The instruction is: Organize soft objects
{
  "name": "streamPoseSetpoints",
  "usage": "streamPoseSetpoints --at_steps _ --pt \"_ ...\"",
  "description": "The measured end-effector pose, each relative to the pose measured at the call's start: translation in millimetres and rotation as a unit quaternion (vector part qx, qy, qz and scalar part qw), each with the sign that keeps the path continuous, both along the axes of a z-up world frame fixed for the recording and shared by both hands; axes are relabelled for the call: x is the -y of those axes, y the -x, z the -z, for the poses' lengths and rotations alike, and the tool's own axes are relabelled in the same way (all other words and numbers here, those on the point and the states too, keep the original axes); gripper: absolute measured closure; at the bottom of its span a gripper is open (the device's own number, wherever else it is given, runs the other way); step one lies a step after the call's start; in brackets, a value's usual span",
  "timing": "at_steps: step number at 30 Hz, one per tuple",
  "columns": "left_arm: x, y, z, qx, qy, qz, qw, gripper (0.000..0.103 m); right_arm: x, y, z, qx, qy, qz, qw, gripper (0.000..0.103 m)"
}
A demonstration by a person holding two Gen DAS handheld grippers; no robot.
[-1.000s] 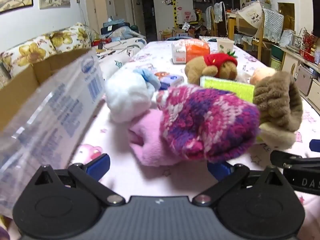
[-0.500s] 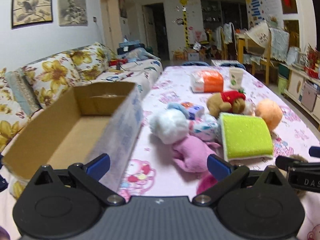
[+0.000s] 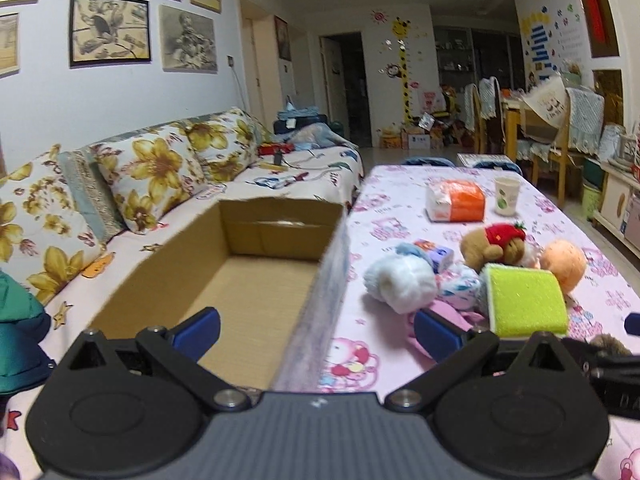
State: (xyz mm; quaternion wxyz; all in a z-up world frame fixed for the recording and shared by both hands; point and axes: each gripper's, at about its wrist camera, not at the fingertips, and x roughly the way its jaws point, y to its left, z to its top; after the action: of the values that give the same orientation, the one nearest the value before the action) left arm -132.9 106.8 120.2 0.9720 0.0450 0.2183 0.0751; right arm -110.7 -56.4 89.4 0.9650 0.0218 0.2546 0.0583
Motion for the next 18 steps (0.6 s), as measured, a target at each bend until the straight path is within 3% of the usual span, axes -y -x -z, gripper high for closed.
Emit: streamPoseSetpoints --at_steps 18 --pt "-46.1 45.3 -35.5 0.050 0.012 -0.047 0.9976 0.001 -37.9 37.2 -27.6 0.034 -0.006 -0.089 0.995 0.000"
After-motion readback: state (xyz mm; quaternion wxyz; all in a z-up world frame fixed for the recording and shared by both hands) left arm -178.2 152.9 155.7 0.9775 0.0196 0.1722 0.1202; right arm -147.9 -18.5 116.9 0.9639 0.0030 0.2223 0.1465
